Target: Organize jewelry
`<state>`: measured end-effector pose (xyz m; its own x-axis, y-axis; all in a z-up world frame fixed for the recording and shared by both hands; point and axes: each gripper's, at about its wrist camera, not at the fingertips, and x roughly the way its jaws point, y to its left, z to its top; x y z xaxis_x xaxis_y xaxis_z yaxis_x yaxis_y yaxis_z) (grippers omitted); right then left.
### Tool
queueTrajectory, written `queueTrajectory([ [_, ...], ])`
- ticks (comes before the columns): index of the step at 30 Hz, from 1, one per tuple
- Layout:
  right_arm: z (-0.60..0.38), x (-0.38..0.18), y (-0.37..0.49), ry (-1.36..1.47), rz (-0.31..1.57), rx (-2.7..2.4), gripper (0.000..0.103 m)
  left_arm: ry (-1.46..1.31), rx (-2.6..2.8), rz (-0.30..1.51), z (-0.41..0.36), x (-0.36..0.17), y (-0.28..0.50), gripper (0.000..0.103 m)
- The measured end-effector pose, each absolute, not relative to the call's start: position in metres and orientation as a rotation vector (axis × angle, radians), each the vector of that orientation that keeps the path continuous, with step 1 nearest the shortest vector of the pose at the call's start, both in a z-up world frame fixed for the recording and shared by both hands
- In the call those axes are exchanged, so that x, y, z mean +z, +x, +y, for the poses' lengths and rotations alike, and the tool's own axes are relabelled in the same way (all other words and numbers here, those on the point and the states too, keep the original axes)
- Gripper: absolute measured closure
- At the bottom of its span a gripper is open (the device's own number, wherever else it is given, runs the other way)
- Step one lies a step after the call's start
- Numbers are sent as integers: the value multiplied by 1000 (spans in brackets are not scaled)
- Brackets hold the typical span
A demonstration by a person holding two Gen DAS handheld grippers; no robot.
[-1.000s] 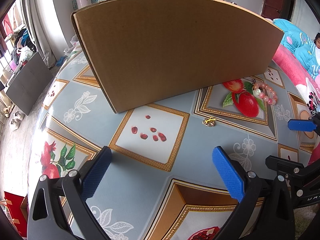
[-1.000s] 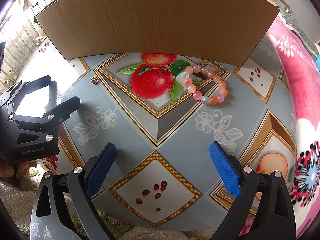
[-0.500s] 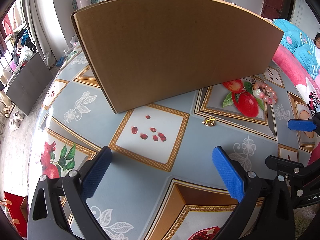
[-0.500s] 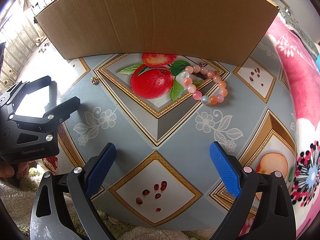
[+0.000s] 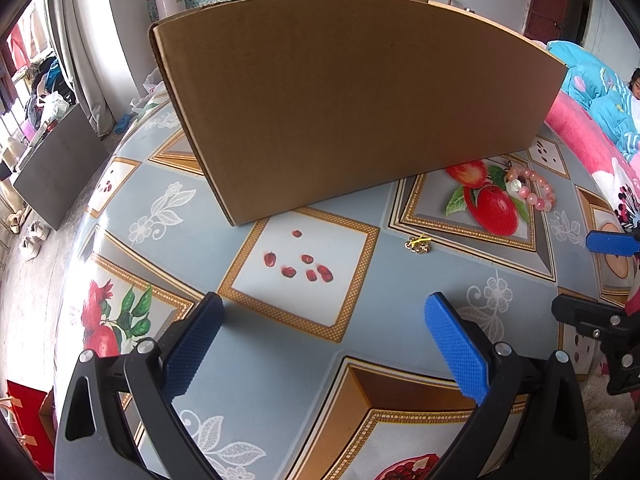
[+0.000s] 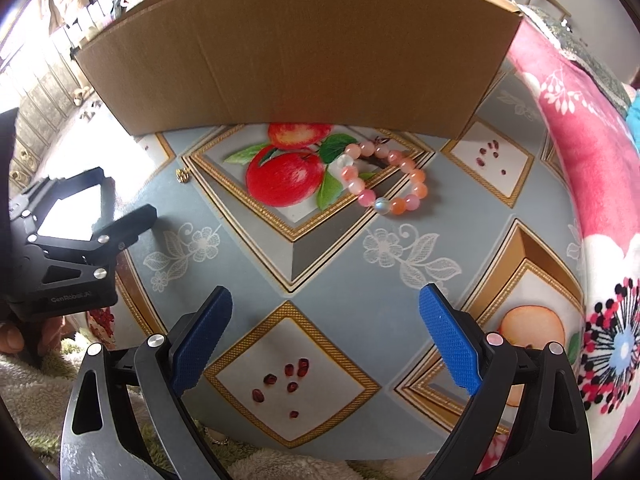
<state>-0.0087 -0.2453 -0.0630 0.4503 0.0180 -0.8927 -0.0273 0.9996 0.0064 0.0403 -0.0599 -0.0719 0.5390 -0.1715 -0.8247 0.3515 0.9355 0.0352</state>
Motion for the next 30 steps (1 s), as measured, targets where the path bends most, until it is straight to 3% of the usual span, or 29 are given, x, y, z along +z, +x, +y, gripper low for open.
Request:
queueTrajectory([
  [9, -272, -31, -2, 82, 977, 113, 21, 171, -365, 889, -51, -66, 32, 4],
  [15, -284, -21, 17, 157, 935, 161, 34, 197, -391, 743, -56, -42, 32, 7],
  [17, -277, -18, 23, 165, 927, 168, 40, 218, -388, 710, -59, -36, 37, 12],
  [21, -278, -17, 34, 195, 921, 192, 44, 233, -393, 692, -65, -31, 48, 18],
  [30, -275, -17, 54, 255, 915, 216, 44, 215, -381, 696, -65, -31, 61, 18],
])
